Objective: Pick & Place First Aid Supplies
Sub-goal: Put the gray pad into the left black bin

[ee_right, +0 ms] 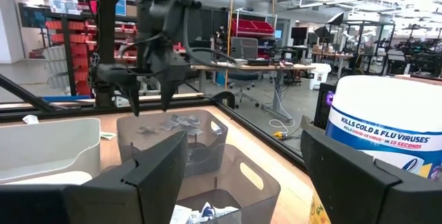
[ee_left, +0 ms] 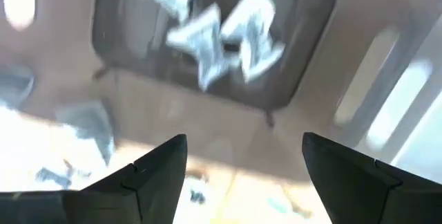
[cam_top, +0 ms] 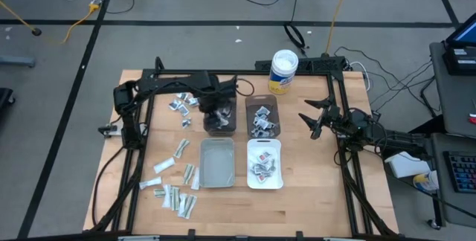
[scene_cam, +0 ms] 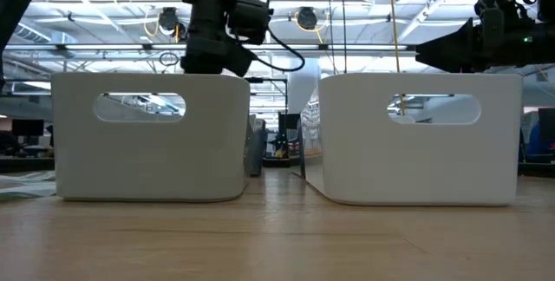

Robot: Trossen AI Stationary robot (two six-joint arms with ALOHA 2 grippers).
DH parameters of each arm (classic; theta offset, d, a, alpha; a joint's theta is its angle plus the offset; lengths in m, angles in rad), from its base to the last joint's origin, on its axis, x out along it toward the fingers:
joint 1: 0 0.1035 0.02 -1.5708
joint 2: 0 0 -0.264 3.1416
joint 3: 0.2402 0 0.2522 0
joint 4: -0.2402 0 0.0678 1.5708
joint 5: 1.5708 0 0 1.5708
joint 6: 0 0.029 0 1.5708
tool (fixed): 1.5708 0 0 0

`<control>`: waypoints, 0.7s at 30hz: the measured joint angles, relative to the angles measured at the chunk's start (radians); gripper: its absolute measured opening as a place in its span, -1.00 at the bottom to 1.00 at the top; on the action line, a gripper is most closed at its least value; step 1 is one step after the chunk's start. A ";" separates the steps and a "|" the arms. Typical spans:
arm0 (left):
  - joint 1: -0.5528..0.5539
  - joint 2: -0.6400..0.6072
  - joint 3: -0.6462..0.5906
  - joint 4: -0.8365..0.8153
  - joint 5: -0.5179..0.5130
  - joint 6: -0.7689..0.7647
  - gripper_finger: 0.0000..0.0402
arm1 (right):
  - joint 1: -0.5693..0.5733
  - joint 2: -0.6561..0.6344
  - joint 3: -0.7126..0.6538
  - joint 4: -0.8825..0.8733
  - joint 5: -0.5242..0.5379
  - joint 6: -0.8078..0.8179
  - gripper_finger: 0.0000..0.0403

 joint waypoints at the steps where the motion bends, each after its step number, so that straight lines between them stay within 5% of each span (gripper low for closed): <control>1: -0.001 0.000 0.000 -0.022 -0.008 0.005 0.47 | 0.000 0.000 0.000 0.000 0.000 0.000 0.38; 7: -0.020 -0.062 -0.037 -0.036 -0.014 -0.009 0.47 | 0.000 0.000 0.000 0.000 0.000 0.000 0.38; 21: -0.007 -0.321 -0.373 0.077 -0.073 -0.040 0.47 | 0.000 0.000 0.000 0.000 0.000 0.000 0.37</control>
